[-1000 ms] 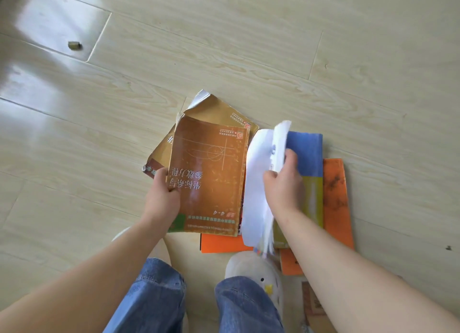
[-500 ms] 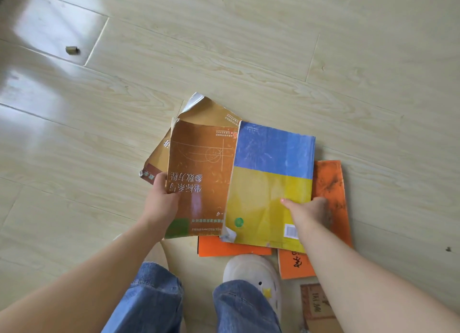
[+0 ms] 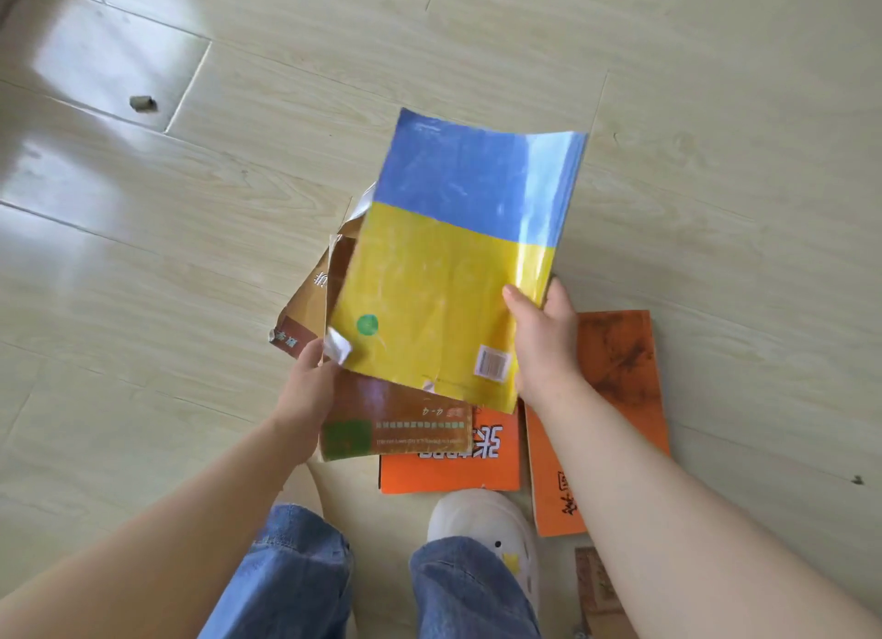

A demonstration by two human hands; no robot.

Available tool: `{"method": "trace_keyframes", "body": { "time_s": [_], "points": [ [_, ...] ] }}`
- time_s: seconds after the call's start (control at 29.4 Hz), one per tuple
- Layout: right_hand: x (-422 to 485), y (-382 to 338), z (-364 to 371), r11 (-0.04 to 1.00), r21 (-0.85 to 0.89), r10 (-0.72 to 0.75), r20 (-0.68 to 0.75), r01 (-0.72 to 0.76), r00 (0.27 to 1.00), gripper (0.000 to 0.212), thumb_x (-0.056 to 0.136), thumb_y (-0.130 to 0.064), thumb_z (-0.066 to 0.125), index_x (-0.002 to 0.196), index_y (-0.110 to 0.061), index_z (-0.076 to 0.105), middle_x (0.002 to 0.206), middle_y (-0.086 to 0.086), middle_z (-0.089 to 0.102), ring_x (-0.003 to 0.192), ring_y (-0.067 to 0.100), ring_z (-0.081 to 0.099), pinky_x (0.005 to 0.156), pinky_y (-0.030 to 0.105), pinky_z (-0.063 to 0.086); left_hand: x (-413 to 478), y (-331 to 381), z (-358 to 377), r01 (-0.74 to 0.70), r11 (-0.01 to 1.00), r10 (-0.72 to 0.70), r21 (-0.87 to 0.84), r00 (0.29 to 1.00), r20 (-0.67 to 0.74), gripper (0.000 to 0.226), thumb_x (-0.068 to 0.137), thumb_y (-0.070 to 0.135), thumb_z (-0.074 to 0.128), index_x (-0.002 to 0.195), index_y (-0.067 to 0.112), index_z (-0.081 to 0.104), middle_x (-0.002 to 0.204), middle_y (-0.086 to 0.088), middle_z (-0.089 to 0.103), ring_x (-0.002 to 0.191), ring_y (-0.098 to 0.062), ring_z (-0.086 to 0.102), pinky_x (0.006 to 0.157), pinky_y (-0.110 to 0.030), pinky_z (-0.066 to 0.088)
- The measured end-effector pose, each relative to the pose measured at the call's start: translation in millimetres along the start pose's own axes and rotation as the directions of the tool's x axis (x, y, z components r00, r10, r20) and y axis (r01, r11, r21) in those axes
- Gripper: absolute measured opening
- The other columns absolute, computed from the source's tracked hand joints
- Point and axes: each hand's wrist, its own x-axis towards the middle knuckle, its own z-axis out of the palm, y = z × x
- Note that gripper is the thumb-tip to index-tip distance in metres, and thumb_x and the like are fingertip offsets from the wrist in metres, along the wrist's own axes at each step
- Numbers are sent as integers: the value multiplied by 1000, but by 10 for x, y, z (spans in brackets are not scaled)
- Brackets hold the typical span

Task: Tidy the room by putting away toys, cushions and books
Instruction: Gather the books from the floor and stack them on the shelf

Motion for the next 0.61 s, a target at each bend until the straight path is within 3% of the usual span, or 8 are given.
{"method": "trace_keyframes", "body": {
  "time_s": [0.07, 0.14, 0.2, 0.24, 0.31, 0.41, 0.54, 0.61],
  "points": [
    [54, 52, 38, 994, -6, 107, 145, -108, 984, 15, 89, -3, 57, 90, -17, 59, 92, 1, 65, 89, 18, 59, 87, 33, 47, -9, 29, -36, 107, 971, -90, -211, 992, 91, 40, 104, 30, 26, 106, 6, 58, 56, 4, 67, 44, -4, 62, 42, -15, 48],
    [56, 208, 47, 962, -237, 194, 231, -138, 953, 20, 91, -9, 56, 111, -8, 57, 110, 7, 64, 103, 23, 60, 91, 34, 45, 29, 45, -92, 222, 919, -155, -327, 963, 218, 68, 95, 62, 20, 121, 12, 58, 87, -5, 74, 75, -17, 71, 62, -29, 55],
    [2, 398, 38, 884, -449, 261, 246, -129, 933, 32, 90, -13, 55, 121, -6, 53, 121, 13, 60, 110, 29, 58, 93, 36, 46, 20, 62, -137, 277, 924, -214, -265, 947, 241, 77, 87, 72, 22, 122, 14, 58, 104, -12, 68, 89, -27, 66, 69, -38, 52],
    [-44, 476, 17, 835, -541, 273, 249, -100, 929, 30, 90, -15, 55, 119, -7, 53, 118, 15, 60, 108, 31, 58, 91, 38, 46, -23, 77, -113, 262, 940, -208, -217, 948, 243, 68, 89, 68, 28, 120, 15, 58, 103, -10, 67, 89, -26, 64, 69, -39, 52],
    [-130, 568, -38, 734, -678, 250, 212, -42, 945, 30, 92, -24, 53, 119, -11, 54, 117, 15, 54, 108, 31, 53, 91, 36, 43, -57, 49, -59, 163, 985, -150, -54, 970, 192, 31, 93, 36, 53, 118, 18, 55, 104, -7, 65, 87, -24, 64, 70, -39, 53],
    [-218, 616, -127, 707, -696, 206, 38, -122, 978, 36, 96, -28, 47, 131, -17, 50, 127, 15, 46, 120, 30, 43, 96, 31, 33, 27, -13, -36, 16, 995, -15, 101, 1000, -17, 31, 83, -3, 63, 93, 24, 52, 102, -12, 62, 84, -28, 62, 71, -40, 55],
    [-265, 676, -102, 695, -695, 260, 3, -184, 966, 50, 93, -16, 50, 141, -10, 37, 138, 16, 40, 129, 29, 37, 103, 32, 29, 103, 71, -151, -134, 945, 184, 298, 972, -147, 21, 82, -2, 54, 95, 15, 53, 84, -7, 58, 71, -26, 56, 48, -26, 47],
    [-285, 695, -42, 734, -650, 288, 36, -196, 957, 56, 89, -16, 54, 140, -7, 35, 138, 14, 42, 128, 28, 40, 105, 34, 32, 149, 69, -242, -154, 915, 235, 372, 954, -184, 22, 82, 0, 53, 98, 14, 53, 78, -5, 57, 71, -27, 55, 54, -30, 46]
  ]
}}
